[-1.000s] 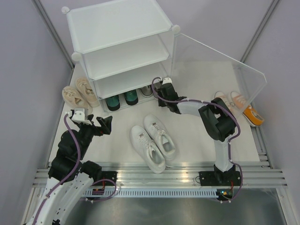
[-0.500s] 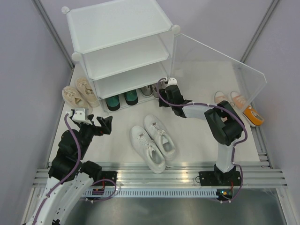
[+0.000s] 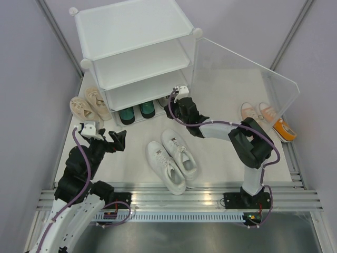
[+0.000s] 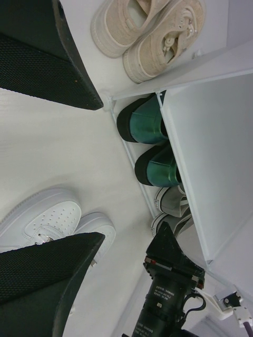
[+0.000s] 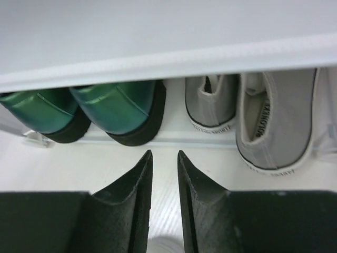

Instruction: Place and organize the shoes in the shoe cabinet

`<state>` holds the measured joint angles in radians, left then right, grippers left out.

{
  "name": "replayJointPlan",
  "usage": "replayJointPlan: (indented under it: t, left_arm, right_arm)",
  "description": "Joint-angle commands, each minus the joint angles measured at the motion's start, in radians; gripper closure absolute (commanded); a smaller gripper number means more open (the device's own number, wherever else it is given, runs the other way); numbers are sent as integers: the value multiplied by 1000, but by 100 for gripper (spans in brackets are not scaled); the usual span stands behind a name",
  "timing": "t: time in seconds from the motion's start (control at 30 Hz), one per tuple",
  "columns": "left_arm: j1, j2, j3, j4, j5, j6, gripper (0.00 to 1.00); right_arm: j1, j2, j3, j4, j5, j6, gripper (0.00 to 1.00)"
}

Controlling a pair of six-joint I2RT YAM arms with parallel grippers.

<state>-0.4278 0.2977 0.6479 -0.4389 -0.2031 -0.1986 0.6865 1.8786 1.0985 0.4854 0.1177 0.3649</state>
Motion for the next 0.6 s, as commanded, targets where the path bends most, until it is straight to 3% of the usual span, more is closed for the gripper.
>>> replayJointPlan:
  t: [0.0,0.13,0.57]
  left_arm:
    - [-3,3,2,34,7,39,0]
    - [-3,3,2,34,11,39,0]
    - [-3,1,2,34,16,37,0]
  right_arm:
    - [4,77,75,77,63,2,69]
    - [4,139,112,99,118,-30,60]
    - [2,232,192,114,218,-76,52]
